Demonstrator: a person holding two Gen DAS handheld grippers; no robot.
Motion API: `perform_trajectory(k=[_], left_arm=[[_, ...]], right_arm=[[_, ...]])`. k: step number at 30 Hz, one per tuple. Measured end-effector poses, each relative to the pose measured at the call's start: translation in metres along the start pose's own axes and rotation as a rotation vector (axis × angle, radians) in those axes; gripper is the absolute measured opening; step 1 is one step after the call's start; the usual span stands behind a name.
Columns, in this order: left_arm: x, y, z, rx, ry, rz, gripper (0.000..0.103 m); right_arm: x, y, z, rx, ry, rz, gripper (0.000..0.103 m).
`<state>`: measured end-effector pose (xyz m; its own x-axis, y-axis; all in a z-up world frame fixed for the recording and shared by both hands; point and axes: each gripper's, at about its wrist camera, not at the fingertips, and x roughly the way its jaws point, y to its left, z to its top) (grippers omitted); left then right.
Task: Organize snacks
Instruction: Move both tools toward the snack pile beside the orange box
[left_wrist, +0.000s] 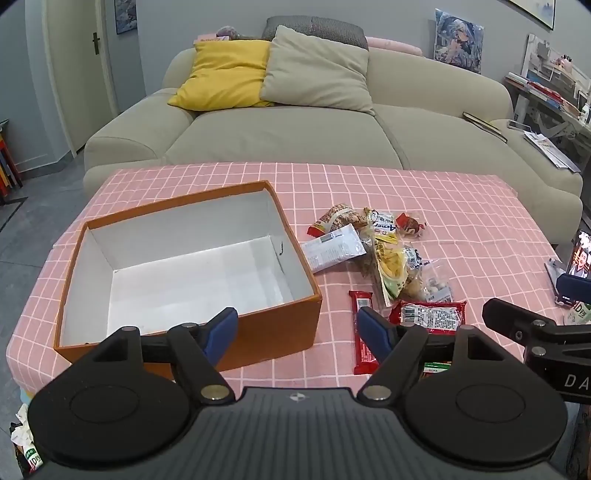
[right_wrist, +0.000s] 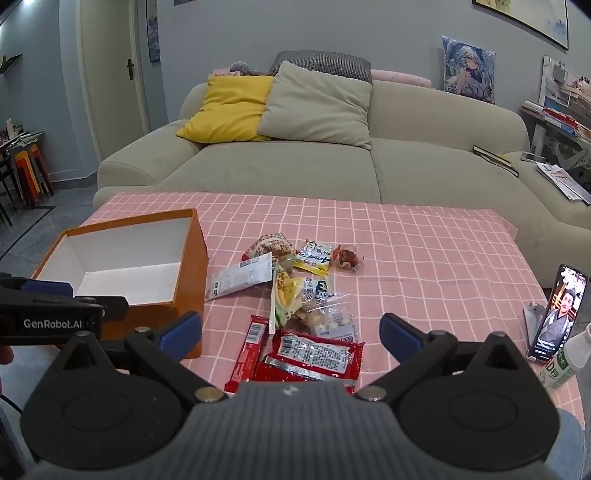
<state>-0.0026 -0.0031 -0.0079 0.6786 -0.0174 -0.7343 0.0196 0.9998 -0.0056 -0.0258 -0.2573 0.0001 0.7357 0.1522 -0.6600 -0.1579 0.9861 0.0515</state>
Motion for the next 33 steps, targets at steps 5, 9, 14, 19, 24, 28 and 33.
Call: perform_trajectory(k=[5, 9, 14, 19, 24, 28, 33], left_arm=[[-0.0001, -0.0012, -0.0007, 0.003, 0.005, 0.008, 0.087], [0.0008, -0.0008, -0.0007, 0.008, 0.007, 0.004, 0.087], [0.0010, 0.0006, -0.0011, 0.008, 0.011, 0.003, 0.087], [0.0014, 0.0009, -0.0015, 0.009, 0.013, 0.003, 0.087], [0.0016, 0.0006, -0.0019, 0.008, 0.014, 0.003, 0.087], [0.0023, 0.0008, -0.0030, 0.007, 0.018, 0.004, 0.087], [0.0028, 0.0020, -0.0029, 0.005, 0.023, 0.005, 0.087]], right_arm=[[0.0009, 0.0001, -0.0007, -0.002, 0.004, -0.001, 0.099], [0.0015, 0.0008, -0.0010, -0.004, 0.004, -0.005, 0.099], [0.0030, 0.0011, -0.0016, -0.005, 0.008, -0.005, 0.099], [0.0030, 0.0013, -0.0018, -0.006, 0.010, -0.006, 0.099], [0.0032, 0.0011, -0.0016, -0.005, 0.013, -0.008, 0.099], [0.0042, 0.0014, -0.0023, -0.010, 0.019, -0.017, 0.099], [0.0044, 0.0014, -0.0028, -0.013, 0.018, -0.018, 0.099]])
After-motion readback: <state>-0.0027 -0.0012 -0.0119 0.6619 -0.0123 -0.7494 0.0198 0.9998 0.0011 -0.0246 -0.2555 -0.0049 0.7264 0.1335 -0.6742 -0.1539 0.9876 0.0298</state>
